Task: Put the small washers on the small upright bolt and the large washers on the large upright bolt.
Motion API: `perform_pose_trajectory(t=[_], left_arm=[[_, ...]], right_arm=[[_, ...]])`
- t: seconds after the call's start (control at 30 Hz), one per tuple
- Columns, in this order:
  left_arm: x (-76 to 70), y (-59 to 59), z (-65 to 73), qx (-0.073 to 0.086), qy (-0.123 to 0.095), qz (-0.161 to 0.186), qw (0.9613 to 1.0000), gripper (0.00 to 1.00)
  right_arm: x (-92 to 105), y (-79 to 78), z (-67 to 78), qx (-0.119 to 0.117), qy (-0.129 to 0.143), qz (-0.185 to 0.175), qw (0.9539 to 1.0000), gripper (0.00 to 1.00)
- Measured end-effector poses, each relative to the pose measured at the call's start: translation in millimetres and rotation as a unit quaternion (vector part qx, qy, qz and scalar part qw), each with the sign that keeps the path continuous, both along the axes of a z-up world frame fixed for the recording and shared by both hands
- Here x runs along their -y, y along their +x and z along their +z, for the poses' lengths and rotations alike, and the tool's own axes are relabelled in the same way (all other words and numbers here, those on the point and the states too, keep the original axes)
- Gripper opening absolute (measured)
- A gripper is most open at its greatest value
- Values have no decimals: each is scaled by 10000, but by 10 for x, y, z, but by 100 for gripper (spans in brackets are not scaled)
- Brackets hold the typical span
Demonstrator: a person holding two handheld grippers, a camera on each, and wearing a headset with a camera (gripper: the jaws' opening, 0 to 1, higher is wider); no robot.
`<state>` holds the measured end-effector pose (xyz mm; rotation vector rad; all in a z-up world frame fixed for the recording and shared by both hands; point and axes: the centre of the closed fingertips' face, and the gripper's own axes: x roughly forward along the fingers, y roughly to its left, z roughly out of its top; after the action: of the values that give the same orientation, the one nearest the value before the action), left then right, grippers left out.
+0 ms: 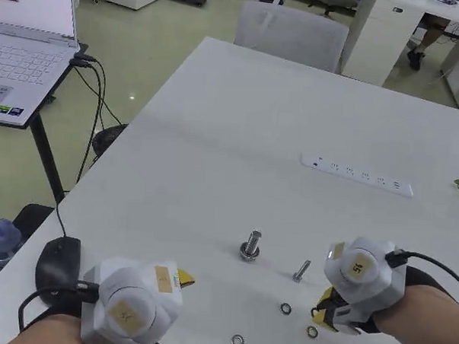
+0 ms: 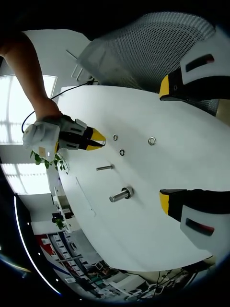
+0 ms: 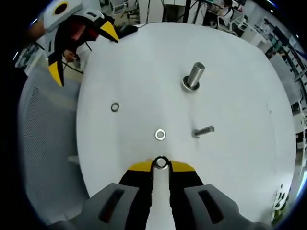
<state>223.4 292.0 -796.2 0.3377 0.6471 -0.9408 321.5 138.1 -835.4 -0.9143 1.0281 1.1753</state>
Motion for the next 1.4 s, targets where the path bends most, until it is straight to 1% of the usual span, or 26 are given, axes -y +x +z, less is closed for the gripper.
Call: perform_pose_trajectory(t=[0.1,0.23,0.3,0.37,0.43,0.6,0.7,0.8,0.87,1.03,1.1,1.4], left_arm=[[17,5,-4,-11,3,-10,10000,74],[34,12,2,3,-4,-22,10000,74],[38,15,2,-14,-6,-8,10000,74],[38,19,0,5,7,-12,10000,74],[42,15,-1,-5,-1,-13,10000,74],[55,8,3,-6,-11,-12,10000,74],[61,10,-1,-15,-8,-15,10000,73],[58,23,-1,15,8,-5,10000,74],[65,22,-3,-7,-12,-3,10000,74],[52,34,1,7,11,-8,10000,74],[37,41,4,8,20,14,10000,74],[24,62,15,26,5,44,10000,74]], right_arm=[[12,70,48,45,-1,-21,10000,13],[23,209,139,83,9,-82,9999,13],[8,275,184,122,27,-88,9999,13],[-12,342,221,162,48,-97,9998,13],[-39,390,252,155,93,-139,9997,13],[-92,476,299,212,102,-92,9997,13],[-139,568,326,231,121,-103,9996,13],[-181,619,315,204,130,-123,9996,13],[-199,653,290,202,104,-109,9997,13],[-238,696,250,198,81,-72,9997,13],[-254,683,239,143,84,-81,9998,13],[-303,672,202,120,49,-13,9999,13]])
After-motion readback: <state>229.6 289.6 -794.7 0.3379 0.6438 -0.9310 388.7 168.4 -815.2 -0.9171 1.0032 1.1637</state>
